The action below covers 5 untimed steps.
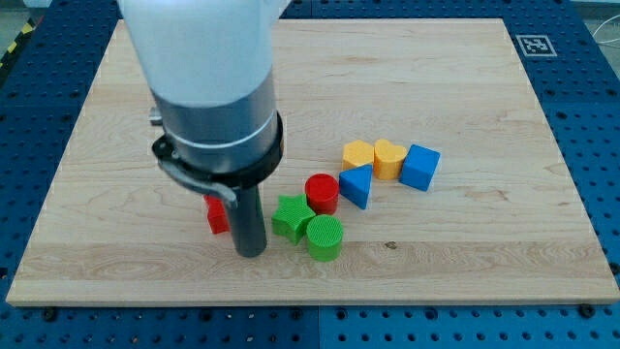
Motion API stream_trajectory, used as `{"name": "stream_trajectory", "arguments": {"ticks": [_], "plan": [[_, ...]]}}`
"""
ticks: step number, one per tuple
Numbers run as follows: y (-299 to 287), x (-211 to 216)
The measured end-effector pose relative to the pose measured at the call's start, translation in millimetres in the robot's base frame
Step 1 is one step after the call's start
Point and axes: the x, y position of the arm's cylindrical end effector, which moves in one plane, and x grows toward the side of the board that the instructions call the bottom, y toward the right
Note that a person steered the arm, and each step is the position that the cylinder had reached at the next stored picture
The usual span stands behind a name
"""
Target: Slide the green circle below the blue triangle
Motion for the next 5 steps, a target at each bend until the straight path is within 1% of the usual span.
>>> {"name": "stream_trajectory", "arguments": {"ticks": [1,2,4,5], "plan": [[3.7,11.6],[26.6,11.7],[77.8,-7.5],[77.2,-27.0]]}}
